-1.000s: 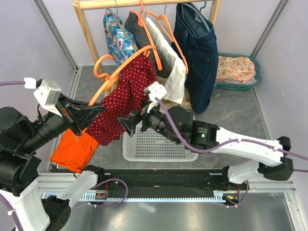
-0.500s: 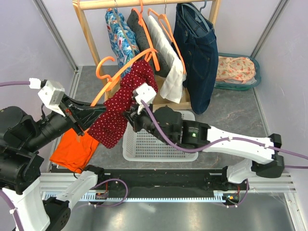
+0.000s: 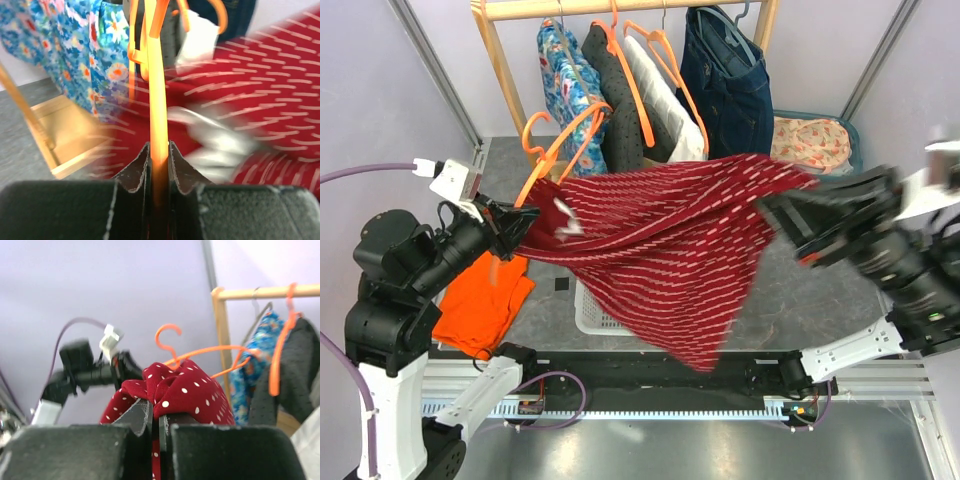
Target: Remove the skirt from the hanger
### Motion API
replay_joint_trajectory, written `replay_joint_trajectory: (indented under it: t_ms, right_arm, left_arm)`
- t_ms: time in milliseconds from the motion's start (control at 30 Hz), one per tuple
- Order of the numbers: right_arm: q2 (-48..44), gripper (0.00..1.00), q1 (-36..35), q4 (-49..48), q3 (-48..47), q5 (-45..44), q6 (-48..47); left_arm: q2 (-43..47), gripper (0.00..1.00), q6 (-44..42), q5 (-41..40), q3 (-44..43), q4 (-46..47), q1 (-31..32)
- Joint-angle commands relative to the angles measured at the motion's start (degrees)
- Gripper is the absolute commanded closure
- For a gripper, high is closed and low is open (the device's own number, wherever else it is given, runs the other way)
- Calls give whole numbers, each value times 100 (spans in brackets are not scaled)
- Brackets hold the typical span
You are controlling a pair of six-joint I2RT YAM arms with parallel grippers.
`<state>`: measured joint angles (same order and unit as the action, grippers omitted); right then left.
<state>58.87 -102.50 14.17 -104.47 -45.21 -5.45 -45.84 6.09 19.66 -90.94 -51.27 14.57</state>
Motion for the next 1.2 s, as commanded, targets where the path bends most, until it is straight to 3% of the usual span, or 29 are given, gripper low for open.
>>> replay_joint_trajectory:
  t_ms: [0, 300, 600, 733, 933, 1167]
  right_arm:
    - [160, 100, -16, 147, -65, -663, -342]
    - [520, 100, -16, 208, -3, -1499, -703]
    - [1038, 100, -16, 218, -57, -2185, -1019]
    - [1100, 100, -7, -89, 171, -2378, -1185]
    - [1188, 100, 290, -591, 549, -2773, -1441]
    - [1206, 100, 1161, -591, 1129, -2730, -1020]
  left_arm:
    - [111, 98, -398, -744, 295, 538, -24]
    - [6, 98, -424, -964, 68, 688, -24]
    - [67, 98, -223, 679, -1031, 319, -24]
    - [76, 98, -160, -336, -1531, 327, -24]
    - [6, 98, -187, -1884, -1375, 486, -24]
    - [-424, 98, -117, -1922, -1102, 556, -24]
